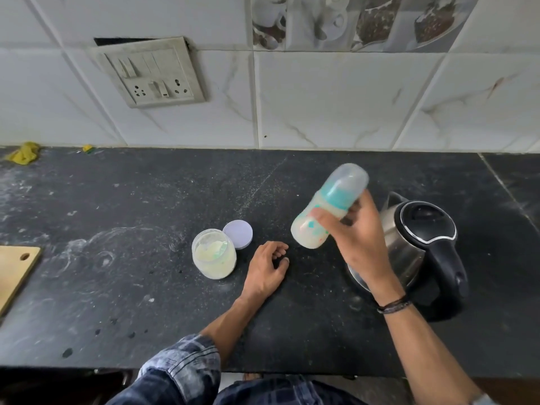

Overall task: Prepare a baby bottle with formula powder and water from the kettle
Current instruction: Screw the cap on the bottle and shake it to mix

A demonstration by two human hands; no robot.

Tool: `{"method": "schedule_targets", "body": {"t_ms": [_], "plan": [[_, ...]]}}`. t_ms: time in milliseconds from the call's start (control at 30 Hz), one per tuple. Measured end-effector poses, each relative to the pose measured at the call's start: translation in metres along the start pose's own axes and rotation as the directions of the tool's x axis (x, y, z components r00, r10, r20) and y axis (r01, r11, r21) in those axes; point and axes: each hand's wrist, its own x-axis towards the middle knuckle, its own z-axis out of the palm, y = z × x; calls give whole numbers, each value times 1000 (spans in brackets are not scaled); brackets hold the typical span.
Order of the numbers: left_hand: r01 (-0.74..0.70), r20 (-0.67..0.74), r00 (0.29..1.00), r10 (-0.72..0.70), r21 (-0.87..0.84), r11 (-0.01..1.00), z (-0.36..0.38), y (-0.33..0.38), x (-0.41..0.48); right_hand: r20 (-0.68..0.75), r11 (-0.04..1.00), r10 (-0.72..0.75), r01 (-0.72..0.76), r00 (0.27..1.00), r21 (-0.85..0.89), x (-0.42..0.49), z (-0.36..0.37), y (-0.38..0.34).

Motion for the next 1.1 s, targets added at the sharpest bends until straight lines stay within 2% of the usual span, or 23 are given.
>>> {"method": "schedule_targets", "body": {"t_ms": [67, 100, 167, 200, 267, 333, 467, 567, 600, 700, 733, 833, 867, 900, 1000, 1033, 1100], "plan": [[-6, -9, 1000, 6, -5, 1000, -2, 0, 4, -104, 997, -59, 64, 993, 52, 1, -2, 1], [-3, -14, 1000, 3, -1, 1000, -2, 0, 5, -102, 998, -57, 60, 993, 20, 3, -2, -1], [4, -20, 1000, -4, 7, 1000, -1, -2, 2, -4, 992, 11, -12, 1000, -129, 4, -2, 0], [5, -18, 1000, -4, 9, 1000, 0, -3, 0, 21, 991, 27, -24, 999, -131, 2, -3, 3], [0, -6, 1000, 0, -1, 1000, 1, -5, 0, -51, 998, -7, 10, 999, 55, -2, -4, 0], [-2, -21, 1000, 2, -6, 1000, 1, -3, 4, -162, 989, -43, 64, 986, 130, 1, -8, 5], [4, -10, 1000, -4, -3, 1000, 2, -5, -1, -43, 998, 40, -42, 998, -41, 0, -3, 10], [17, -24, 1000, -17, -26, 1000, 2, -10, -2, -141, 990, -32, 50, 990, 128, -5, 0, 8], [19, -27, 999, -20, -30, 999, 2, -10, 0, -150, 990, -40, 59, 988, 125, -3, 0, 6], [17, -24, 1000, -17, -19, 1000, 2, -7, 2, -16, 999, 32, -32, 999, 3, 0, 2, 1], [11, -19, 1000, -11, -14, 1000, 2, -6, 2, -25, 999, 33, -32, 999, 21, -2, 2, 1], [2, -20, 1000, -2, -20, 1000, 3, -6, 3, -241, 963, 8, 58, 970, 264, -4, 2, -2], [2, -27, 1000, -2, -24, 1000, 3, -5, 4, -273, 956, 0, 80, 962, 283, -3, 1, -3], [2, -31, 1000, -3, -22, 1000, 3, -5, 6, -256, 966, 12, 55, 967, 254, -2, 0, -4], [-2, -35, 999, 2, -6, 1000, 3, -4, 4, -30, 995, 83, -85, 996, -61, -5, -4, 2], [-5, -34, 999, 5, -3, 1000, 3, -5, 4, -15, 993, 86, -87, 996, -76, -9, -4, 5], [-8, -24, 1000, 8, -9, 1000, 3, -4, 4, -143, 996, 49, -38, 989, 80, -15, -2, 8]]}}
